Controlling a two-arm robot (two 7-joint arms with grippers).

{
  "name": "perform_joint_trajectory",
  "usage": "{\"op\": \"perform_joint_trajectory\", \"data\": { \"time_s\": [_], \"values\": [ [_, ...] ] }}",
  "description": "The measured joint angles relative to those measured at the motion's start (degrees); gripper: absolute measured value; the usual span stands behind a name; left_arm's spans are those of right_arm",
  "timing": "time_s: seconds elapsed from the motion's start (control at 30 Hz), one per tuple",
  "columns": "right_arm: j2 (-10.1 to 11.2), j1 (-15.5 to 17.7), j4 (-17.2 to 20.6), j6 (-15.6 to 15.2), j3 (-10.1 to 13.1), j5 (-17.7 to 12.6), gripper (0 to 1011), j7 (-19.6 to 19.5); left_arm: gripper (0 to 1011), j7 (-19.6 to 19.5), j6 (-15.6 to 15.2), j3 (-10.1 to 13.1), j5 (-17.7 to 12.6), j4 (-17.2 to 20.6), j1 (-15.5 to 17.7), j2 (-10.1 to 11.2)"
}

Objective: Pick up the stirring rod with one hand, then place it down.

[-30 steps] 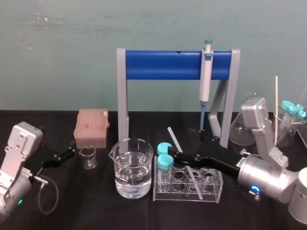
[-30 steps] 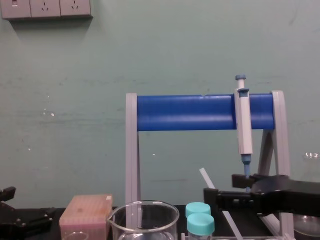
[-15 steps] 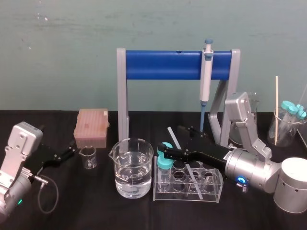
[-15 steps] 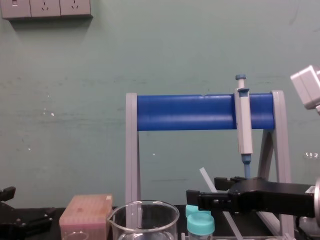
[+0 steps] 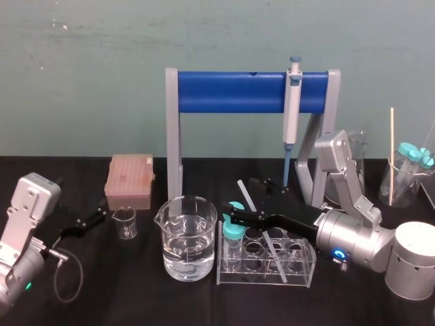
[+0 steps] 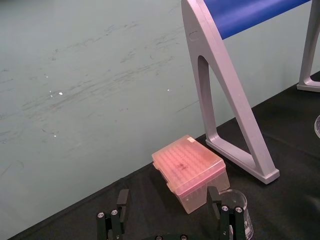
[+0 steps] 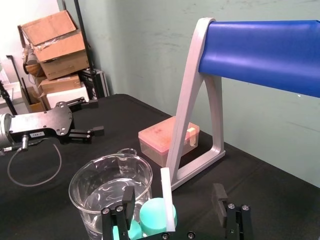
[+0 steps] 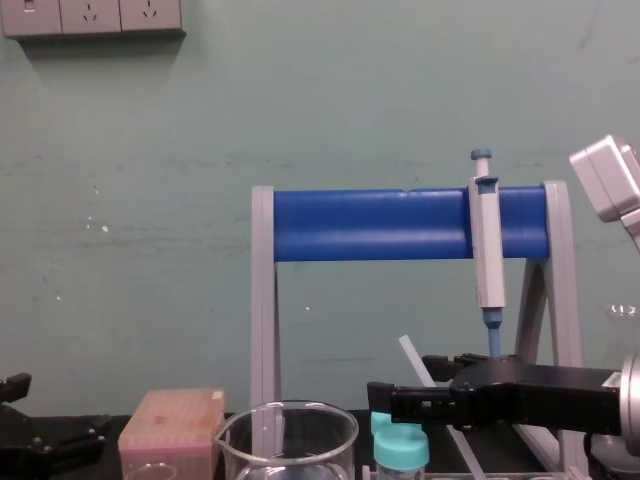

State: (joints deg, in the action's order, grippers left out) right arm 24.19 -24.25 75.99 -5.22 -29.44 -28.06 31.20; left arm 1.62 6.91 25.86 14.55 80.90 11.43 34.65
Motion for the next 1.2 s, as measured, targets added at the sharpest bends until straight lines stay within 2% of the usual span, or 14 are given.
{"op": "perform_joint_trajectory", "data": {
  "time_s": [0.1,0.2,0.27,0.63,0.97,1.07,1.2],
  "values": [
    [0.01,0.03,0.04,-0.03,0.02,-0.07,965,-0.01,1000,0.00,0.00,0.00,0.00,0.00,0.00,0.00],
    [0.02,0.06,0.11,-0.08,0.05,-0.13,864,-0.02,1000,0.00,0.00,0.00,0.00,0.00,0.00,0.00],
    [0.03,0.08,0.13,-0.10,0.07,-0.16,838,-0.02,1000,0.00,0.00,0.00,0.00,0.00,0.00,0.00],
    [0.08,0.14,0.19,-0.17,0.13,-0.21,508,-0.04,1000,0.00,0.00,0.00,0.00,0.00,0.00,0.00],
    [0.09,0.17,0.25,-0.22,0.14,-0.25,164,-0.07,1000,0.00,0.00,0.00,0.00,0.00,0.00,0.00],
    [0.08,0.16,0.26,-0.22,0.14,-0.26,91,-0.08,1000,0.00,0.00,0.00,0.00,0.00,0.00,0.00],
    [0.09,0.16,0.26,-0.22,0.14,-0.27,70,-0.10,1000,0.00,0.00,0.00,0.00,0.00,0.00,0.00]
  ]
}}
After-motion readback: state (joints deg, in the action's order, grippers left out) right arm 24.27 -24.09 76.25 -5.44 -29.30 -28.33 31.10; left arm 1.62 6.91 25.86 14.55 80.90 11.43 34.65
